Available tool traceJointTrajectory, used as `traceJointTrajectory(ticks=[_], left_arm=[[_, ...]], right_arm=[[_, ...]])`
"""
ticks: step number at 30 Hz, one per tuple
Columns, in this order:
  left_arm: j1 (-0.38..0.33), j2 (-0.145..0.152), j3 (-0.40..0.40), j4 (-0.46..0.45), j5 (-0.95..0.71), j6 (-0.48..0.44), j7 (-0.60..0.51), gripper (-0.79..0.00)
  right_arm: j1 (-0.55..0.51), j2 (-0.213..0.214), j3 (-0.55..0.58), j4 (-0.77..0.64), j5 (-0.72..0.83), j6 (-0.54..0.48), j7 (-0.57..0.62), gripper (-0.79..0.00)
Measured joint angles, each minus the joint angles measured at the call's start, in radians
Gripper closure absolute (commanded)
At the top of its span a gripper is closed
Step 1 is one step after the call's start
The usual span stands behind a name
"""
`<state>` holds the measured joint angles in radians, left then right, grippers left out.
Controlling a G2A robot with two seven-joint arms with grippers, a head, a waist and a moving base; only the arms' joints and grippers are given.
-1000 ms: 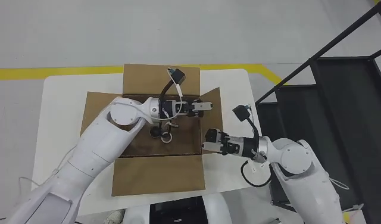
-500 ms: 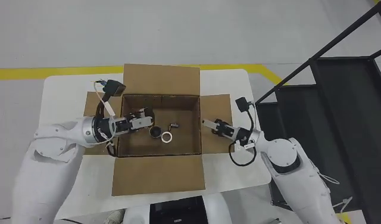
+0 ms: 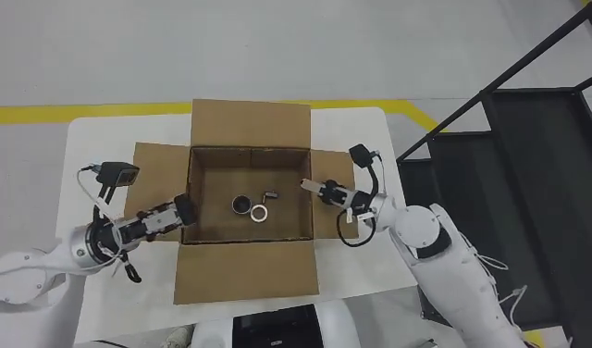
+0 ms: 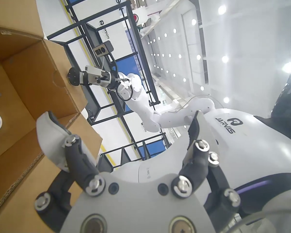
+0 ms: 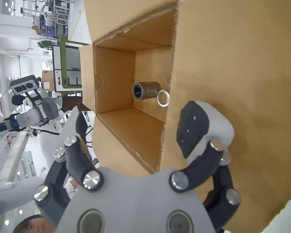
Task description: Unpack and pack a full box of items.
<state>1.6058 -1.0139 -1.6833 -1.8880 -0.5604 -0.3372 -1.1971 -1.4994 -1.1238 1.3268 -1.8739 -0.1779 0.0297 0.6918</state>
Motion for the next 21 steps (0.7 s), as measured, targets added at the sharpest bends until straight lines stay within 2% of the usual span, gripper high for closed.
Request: traceJointTrajectory(ticks=[3, 6, 13, 21], left_arm=[[0.023, 0.001, -0.025, 0.002, -0.040, -0.012, 0.008, -0.785], [0.044, 0.000, -0.055, 0.010, -0.090, -0.029, 0.023, -0.785], [0.100, 0.001, -0.144, 0.019, -0.166, -0.067, 0.034, -0.785], [0.144, 0.000, -0.197, 0.018, -0.199, -0.100, 0.024, -0.785]], right_arm=[[0.005, 0.003, -0.014, -0.060, -0.034, -0.047, 0.027, -0.785], [0.041, 0.001, -0.063, -0.090, -0.076, -0.045, 0.068, -0.785], [0.234, -0.024, -0.270, -0.061, -0.244, 0.086, 0.155, -0.785], [0.430, -0.068, -0.501, -0.009, -0.496, 0.275, 0.224, -0.785]])
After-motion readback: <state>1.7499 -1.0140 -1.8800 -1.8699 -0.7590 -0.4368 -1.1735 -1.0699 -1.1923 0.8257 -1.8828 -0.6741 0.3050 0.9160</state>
